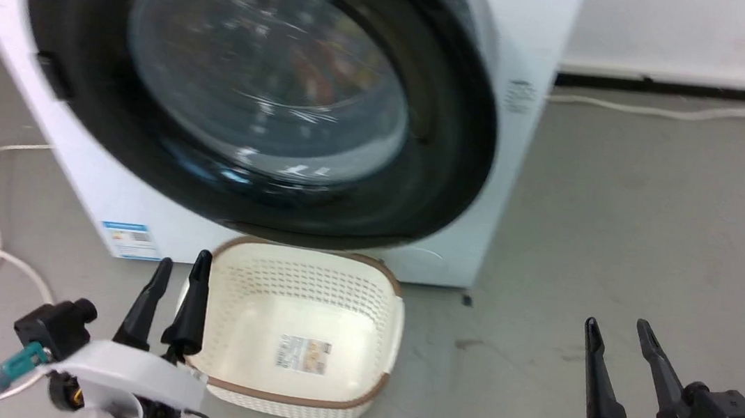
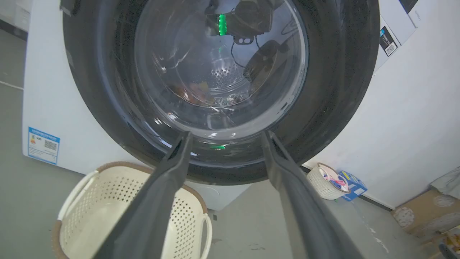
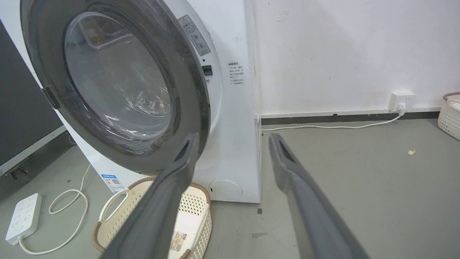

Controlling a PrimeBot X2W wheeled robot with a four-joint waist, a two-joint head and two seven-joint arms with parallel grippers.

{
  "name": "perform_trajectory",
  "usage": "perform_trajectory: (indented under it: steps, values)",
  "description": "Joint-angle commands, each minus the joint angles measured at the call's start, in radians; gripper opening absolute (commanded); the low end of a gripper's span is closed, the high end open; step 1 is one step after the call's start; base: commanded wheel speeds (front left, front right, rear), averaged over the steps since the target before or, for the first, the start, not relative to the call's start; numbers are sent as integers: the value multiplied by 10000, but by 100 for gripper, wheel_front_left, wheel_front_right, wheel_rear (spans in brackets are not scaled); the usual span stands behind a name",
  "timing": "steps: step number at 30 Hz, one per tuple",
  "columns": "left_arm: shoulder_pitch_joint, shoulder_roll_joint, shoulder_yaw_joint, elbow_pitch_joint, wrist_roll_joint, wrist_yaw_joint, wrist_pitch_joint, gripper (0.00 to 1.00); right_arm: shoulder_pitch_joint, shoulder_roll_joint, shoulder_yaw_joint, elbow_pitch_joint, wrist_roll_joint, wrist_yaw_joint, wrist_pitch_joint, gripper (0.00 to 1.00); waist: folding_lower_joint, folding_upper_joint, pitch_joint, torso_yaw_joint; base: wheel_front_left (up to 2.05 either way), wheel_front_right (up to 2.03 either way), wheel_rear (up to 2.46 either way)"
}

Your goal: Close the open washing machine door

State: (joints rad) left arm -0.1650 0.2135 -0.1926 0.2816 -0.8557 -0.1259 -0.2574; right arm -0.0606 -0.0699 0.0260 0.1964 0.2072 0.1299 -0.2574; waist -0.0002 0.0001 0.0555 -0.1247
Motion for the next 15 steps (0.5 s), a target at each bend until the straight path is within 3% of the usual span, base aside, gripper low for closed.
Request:
perform_trajectory:
  steps: [1,4,8,15]
  values:
    - [281,-261,317,-213,936,-48,-40,100,100,-44,2,-82,-60,8,-44,100,2,-1,-395,568,0,0,0]
    - [641,-646,968,-790,3011,-48,-41,100,140,-32,-4,-139,-114,8,-44,100,2,-1,-439,781,0,0,0]
    - [1092,-873,1135,-1332,5495,-48,-42,100,220,-18,14,-145,-176,8,-44,100,2,-1,-470,965,0,0,0]
    - [1646,-1323,1384,-2160,7623,144,-42,100,331,12,2,-92,-277,8,-44,100,2,-1,-405,1148,0,0,0]
